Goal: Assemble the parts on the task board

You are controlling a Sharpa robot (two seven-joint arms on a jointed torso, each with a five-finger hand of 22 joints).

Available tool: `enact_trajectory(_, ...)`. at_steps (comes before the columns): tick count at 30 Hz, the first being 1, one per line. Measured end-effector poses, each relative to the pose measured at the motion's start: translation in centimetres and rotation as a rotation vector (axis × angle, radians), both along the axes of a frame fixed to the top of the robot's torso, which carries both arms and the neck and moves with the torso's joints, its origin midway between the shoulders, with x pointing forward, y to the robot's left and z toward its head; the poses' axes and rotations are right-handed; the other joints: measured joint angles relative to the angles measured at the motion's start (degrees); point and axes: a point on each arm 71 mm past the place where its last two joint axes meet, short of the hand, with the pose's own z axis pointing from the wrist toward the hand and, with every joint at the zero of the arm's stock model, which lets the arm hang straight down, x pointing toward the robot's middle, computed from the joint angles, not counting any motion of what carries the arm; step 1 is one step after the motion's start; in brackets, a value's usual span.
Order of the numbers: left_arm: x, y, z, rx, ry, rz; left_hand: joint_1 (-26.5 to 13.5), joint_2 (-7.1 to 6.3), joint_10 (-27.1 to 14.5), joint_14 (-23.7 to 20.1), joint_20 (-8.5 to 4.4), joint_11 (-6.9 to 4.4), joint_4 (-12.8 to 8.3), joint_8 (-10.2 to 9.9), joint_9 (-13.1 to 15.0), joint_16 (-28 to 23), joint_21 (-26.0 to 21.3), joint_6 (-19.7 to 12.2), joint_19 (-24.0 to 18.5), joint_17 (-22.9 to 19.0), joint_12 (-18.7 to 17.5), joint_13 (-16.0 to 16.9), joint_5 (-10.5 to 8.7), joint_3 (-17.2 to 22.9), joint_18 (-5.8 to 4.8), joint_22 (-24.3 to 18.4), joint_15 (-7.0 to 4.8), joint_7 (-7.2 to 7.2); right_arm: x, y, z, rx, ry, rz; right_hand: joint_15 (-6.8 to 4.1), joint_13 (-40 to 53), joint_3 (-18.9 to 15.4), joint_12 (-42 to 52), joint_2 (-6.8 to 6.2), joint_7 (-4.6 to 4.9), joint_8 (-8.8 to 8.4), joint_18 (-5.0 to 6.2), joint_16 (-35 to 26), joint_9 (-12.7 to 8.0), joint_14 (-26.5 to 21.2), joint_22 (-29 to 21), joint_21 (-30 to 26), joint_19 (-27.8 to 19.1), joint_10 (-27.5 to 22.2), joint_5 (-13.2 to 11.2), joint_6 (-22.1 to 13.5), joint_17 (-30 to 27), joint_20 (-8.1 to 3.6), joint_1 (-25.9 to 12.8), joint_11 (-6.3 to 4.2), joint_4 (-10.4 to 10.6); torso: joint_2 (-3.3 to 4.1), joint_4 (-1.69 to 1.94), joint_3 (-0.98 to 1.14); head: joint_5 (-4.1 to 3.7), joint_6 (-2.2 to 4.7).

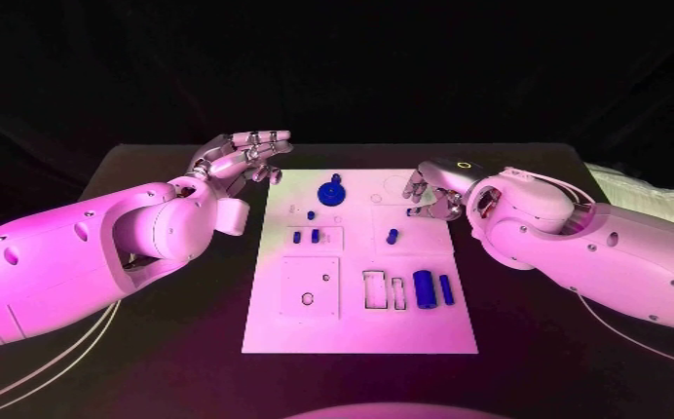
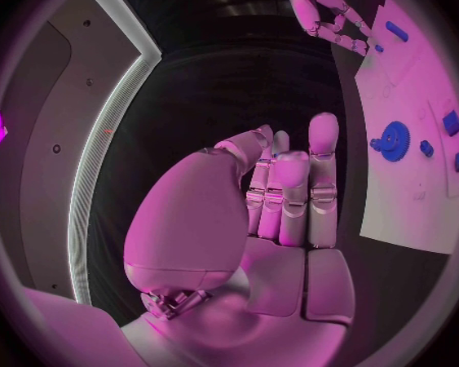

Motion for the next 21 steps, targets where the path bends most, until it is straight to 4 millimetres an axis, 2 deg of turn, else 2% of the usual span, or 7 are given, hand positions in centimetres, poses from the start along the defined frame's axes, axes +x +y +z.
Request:
enact_trajectory(6, 0.0, 0.0, 0.0, -0.023, 0.006, 0.008, 0.0, 0.0, 0.0, -0.26, 0.0, 0.0, -0.18, 0.0, -0.05, -0.2, -0.33, 0.0, 0.0, -0.28, 0.0, 0.02, 0.0, -0.18, 0.0, -0.24, 0.15, 0.0, 0.0, 0.4, -0.3, -0.038, 0.01, 0.008, 0.0, -1.28, 1.11, -0.22, 0.0, -0.2, 0.0, 0.0, 0.0, 0.0, 0.0, 0.07, 0.0, 0.0, 0.0, -0.45, 0.2, 0.0, 0.0, 0.0, 0.0, -0.04, 0.03, -0.02, 0.0, -0.03, -0.19)
enact_trajectory(8, 0.0, -0.1, 0.0, -0.028, 0.007, 0.009, 0.0, 0.0, -0.01, -0.42, 0.0, 0.0, -0.24, 0.0, -0.05, -0.2, -0.33, 0.0, 0.0, -0.31, 0.0, 0.02, 0.0, -0.24, 0.0, -0.26, -0.02, 0.0, 0.0, 0.5, -0.5, -0.047, 0.014, 0.009, 0.0, -2.0, 1.91, -0.22, 0.01, -0.33, 0.0, 0.0, 0.0, 0.0, 0.0, 0.13, 0.0, 0.0, 0.25, -1.34, 0.37, 0.0, 0.0, 0.01, -0.18, -0.13, 0.03, -0.01, 0.0, -0.04, -0.24)
enact_trajectory(10, -0.1, -0.1, 0.0, -0.031, 0.009, 0.009, 0.0, 0.0, -0.01, -0.53, -0.18, 0.0, -0.23, 0.15, -0.05, -0.2, -0.58, -0.01, -0.18, -0.36, 0.01, 0.05, 0.0, -0.23, 0.0, -0.32, -0.13, 0.0, 0.1, 0.6, -0.7, -0.054, 0.019, 0.009, 0.0, -2.58, 2.6, -0.22, 0.46, -0.19, 0.0, 0.0, 0.0, 0.0, 0.0, 0.13, 0.0, 0.0, 0.64, -1.9, 0.68, 0.0, 0.0, 0.46, -0.01, -0.21, 0.03, 0.01, 0.01, -0.04, -0.31)
enact_trajectory(16, -0.1, -0.2, 0.0, -0.038, 0.012, 0.008, 0.0, 0.0, -0.01, -0.55, -0.21, 0.0, -0.24, 0.2, -0.09, -0.48, -0.86, -0.01, -0.21, -0.57, 0.31, 0.08, 0.0, -0.23, 0.01, -0.53, -0.14, -0.01, 0.2, 0.6, -1.2, -0.072, 0.034, 0.007, 0.0, -3.71, 3.76, -0.43, 0.46, -0.12, 0.0, 0.0, 0.0, 0.0, 0.0, 0.19, 0.0, 0.0, 1.05, -1.98, 0.77, 0.0, 0.0, 0.46, -0.02, -0.47, 0.03, 0.06, 0.03, -0.2, -0.53)
enact_trajectory(21, -0.2, -0.2, 0.1, -0.04, 0.014, 0.008, 0.37, 0.37, -0.74, -0.88, 0.0, 0.32, -1.05, 0.19, -0.26, -0.52, -1.77, -0.28, -0.41, -1.0, 0.62, 0.2, 0.22, -0.38, 0.0, -0.92, 0.13, 0.25, 0.3, 0.7, -1.5, -0.081, 0.04, 0.007, 0.0, -4.53, 5.01, -0.43, 0.46, 0.02, 0.0, 0.0, 0.0, 0.0, 0.0, 0.34, 0.0, 0.21, 1.58, -2.2, 1.25, 0.16, 0.21, 0.46, -0.11, -0.5, 0.03, 0.01, 0.03, -0.12, -0.7)
